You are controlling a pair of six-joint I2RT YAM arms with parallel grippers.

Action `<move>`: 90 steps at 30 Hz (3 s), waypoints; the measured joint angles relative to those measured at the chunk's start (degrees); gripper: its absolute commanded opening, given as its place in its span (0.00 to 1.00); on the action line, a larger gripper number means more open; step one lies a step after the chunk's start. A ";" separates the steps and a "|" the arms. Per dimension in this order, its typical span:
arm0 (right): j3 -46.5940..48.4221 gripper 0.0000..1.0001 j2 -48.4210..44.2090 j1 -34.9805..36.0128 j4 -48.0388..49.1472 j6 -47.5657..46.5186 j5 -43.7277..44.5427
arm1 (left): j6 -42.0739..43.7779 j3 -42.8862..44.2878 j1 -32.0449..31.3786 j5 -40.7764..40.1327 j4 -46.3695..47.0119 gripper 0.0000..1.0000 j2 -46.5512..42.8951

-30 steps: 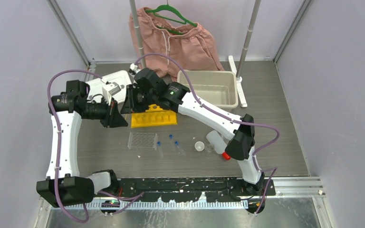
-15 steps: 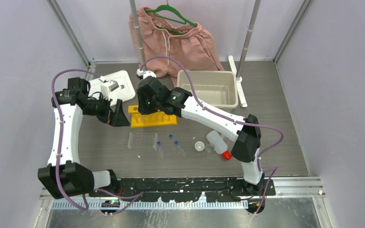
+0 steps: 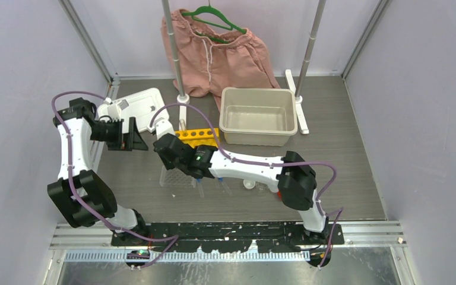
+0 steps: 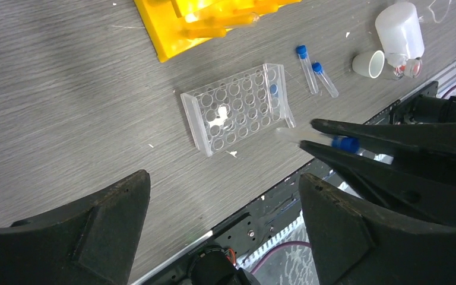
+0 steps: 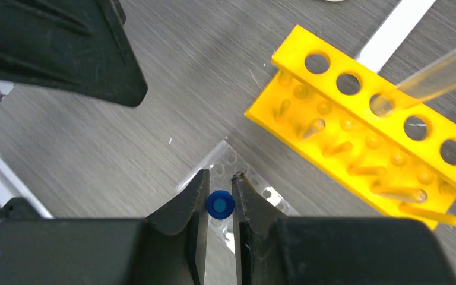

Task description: Organize the chemistry lab equipment

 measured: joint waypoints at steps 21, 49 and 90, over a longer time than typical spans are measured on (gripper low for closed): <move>0.13 0.01 11.10 0.90 11.74 -2.45 1.90 | 0.48 -1.20 0.00 -2.23 0.48 1.00 -1.03; -0.68 0.01 13.60 0.92 13.03 -2.05 1.20 | 1.79 -1.18 0.02 -2.67 0.37 1.00 -1.03; -20.37 0.34 -8.15 -1.62 -7.32 16.04 -2.40 | 2.08 1.86 0.02 -2.60 -3.74 1.00 -4.04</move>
